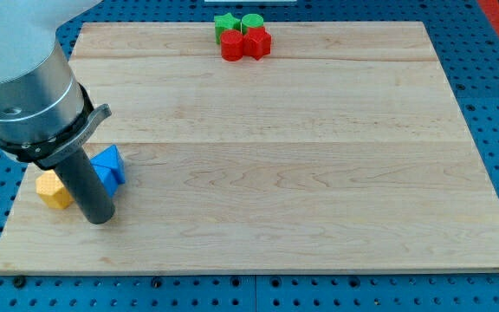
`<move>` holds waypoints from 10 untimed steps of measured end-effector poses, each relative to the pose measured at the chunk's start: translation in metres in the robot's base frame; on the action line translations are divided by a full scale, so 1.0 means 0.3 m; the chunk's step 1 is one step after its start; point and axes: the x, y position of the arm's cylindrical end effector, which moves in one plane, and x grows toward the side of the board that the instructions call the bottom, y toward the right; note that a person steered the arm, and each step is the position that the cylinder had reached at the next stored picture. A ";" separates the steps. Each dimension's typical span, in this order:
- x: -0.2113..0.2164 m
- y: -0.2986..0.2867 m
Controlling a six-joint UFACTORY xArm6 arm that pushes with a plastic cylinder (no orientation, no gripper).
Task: Separate the red blocks from the green blocks
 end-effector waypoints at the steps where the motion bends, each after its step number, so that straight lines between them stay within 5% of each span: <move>1: 0.000 0.000; 5: -0.208 0.229; 8: -0.516 0.911; 10: -0.903 1.160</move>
